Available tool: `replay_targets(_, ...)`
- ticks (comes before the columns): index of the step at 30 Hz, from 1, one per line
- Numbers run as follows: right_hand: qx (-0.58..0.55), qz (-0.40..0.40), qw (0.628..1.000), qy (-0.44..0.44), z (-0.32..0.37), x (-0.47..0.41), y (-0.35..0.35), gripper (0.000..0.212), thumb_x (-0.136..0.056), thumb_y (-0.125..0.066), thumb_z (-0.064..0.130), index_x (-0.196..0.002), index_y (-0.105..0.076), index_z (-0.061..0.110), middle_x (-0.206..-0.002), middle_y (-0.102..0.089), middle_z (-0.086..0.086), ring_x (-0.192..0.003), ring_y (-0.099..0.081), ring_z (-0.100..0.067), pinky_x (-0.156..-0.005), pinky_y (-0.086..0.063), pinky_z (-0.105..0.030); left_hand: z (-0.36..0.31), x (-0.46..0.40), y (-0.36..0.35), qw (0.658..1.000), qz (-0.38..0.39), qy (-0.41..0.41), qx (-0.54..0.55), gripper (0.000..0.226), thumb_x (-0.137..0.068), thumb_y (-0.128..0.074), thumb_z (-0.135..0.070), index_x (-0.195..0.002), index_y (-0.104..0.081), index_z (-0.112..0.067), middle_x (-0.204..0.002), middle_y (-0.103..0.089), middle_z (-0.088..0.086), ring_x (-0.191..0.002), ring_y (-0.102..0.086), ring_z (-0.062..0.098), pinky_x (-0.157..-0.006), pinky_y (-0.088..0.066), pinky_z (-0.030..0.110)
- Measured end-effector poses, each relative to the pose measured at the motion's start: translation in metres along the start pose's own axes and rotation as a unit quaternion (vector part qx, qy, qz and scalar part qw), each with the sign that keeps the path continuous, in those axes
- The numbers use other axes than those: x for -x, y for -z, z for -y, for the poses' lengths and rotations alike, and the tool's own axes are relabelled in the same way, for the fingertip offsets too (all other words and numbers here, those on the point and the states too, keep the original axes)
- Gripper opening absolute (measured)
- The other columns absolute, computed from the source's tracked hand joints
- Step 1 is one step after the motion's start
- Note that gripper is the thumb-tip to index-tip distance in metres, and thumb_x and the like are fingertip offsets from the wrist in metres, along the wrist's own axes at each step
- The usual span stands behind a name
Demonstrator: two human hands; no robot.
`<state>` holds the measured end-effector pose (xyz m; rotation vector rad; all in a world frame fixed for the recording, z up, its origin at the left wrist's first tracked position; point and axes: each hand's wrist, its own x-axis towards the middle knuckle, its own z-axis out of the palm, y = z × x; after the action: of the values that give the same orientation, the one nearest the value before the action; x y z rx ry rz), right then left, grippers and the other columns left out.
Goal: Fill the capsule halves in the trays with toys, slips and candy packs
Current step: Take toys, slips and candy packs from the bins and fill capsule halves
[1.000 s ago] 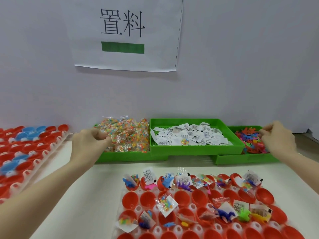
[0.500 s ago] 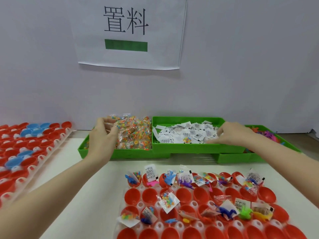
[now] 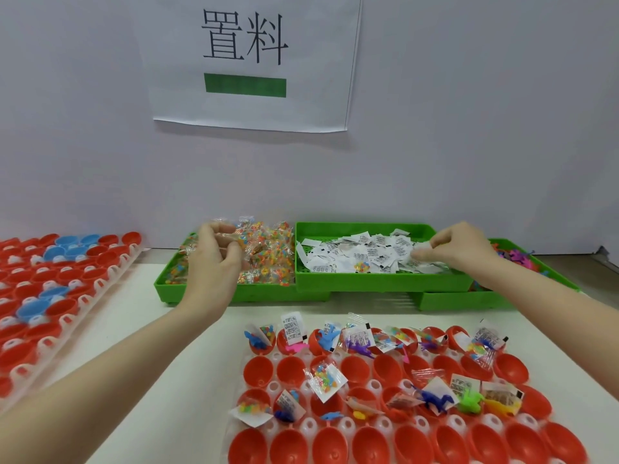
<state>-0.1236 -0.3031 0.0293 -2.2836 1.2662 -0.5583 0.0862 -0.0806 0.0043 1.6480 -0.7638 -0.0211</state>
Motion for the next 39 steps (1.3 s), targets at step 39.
replay_targets(39,-0.308,-0.062,0.936,0.155,0.009,0.178,0.065,0.056,-0.047,-0.069,0.050,-0.099,-0.064,0.030,-0.066,-0.058,0.005,-0.055,-0.046,-0.003,-0.047,-0.039,-0.009,-0.142,0.141,-0.072,0.855,0.323,0.153,0.377,0.021,-0.071,-0.068,-0.005,-0.089,-0.070,-0.015,-0.066,-0.069,-0.002,-0.057,-0.062,0.005,-0.062,-0.052,0.014)
